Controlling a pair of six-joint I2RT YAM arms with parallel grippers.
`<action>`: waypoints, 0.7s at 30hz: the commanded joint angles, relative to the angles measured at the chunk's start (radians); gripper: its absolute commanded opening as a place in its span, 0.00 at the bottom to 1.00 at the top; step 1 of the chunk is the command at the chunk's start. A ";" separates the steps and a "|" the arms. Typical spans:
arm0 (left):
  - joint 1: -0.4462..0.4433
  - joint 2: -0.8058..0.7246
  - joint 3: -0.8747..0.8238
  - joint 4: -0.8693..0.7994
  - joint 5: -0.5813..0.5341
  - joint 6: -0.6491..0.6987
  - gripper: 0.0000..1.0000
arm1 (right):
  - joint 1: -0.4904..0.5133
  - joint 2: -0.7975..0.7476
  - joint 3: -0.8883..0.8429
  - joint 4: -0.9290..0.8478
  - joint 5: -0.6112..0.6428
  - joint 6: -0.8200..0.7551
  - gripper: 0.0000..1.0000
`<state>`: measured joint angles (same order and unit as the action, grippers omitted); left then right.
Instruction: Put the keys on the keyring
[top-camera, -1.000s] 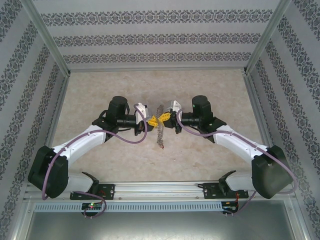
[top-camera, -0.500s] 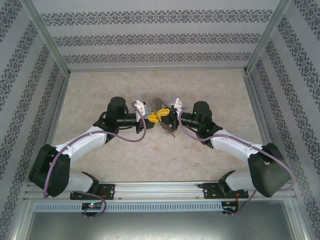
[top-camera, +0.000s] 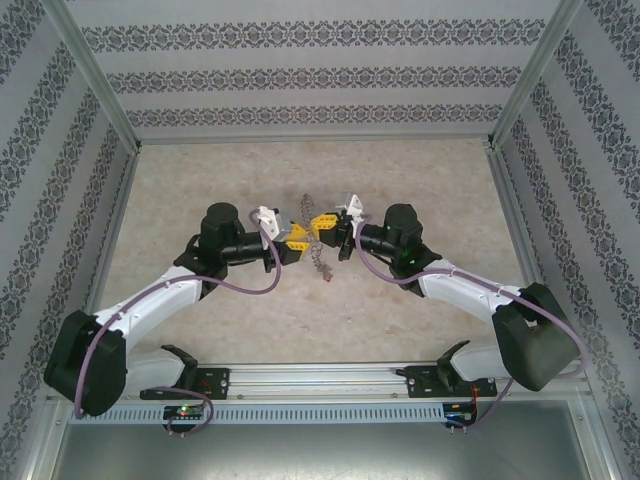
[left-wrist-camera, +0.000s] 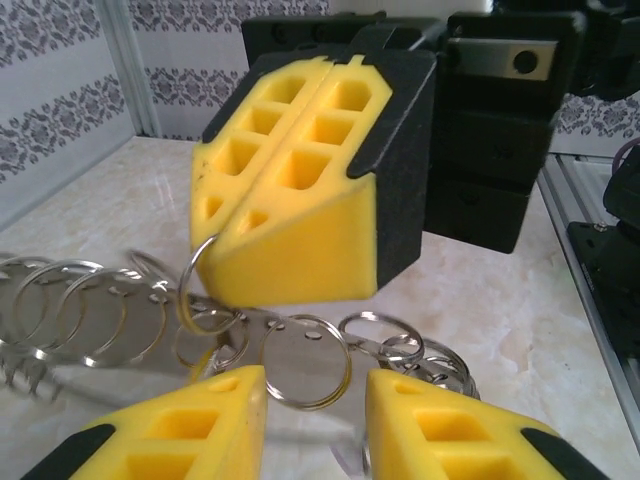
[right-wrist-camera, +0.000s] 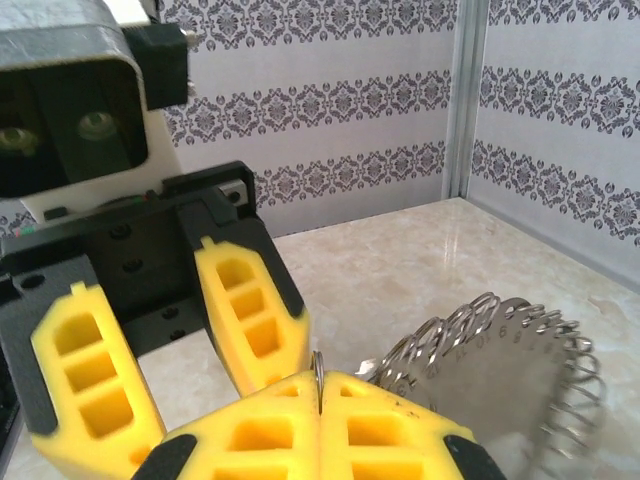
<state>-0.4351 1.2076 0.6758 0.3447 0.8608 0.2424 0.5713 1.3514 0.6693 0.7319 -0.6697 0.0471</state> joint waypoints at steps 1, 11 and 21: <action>0.044 -0.065 -0.022 -0.003 0.021 -0.050 0.38 | -0.016 -0.006 0.015 0.074 -0.053 0.002 0.00; 0.071 -0.024 0.020 0.067 0.054 -0.168 0.40 | -0.019 0.008 0.036 0.052 -0.132 -0.027 0.00; 0.051 0.016 0.036 0.106 0.112 -0.195 0.38 | -0.004 0.022 0.049 0.036 -0.148 -0.061 0.00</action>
<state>-0.3733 1.2232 0.6792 0.3943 0.9276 0.0731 0.5591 1.3674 0.6750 0.7258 -0.7765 0.0170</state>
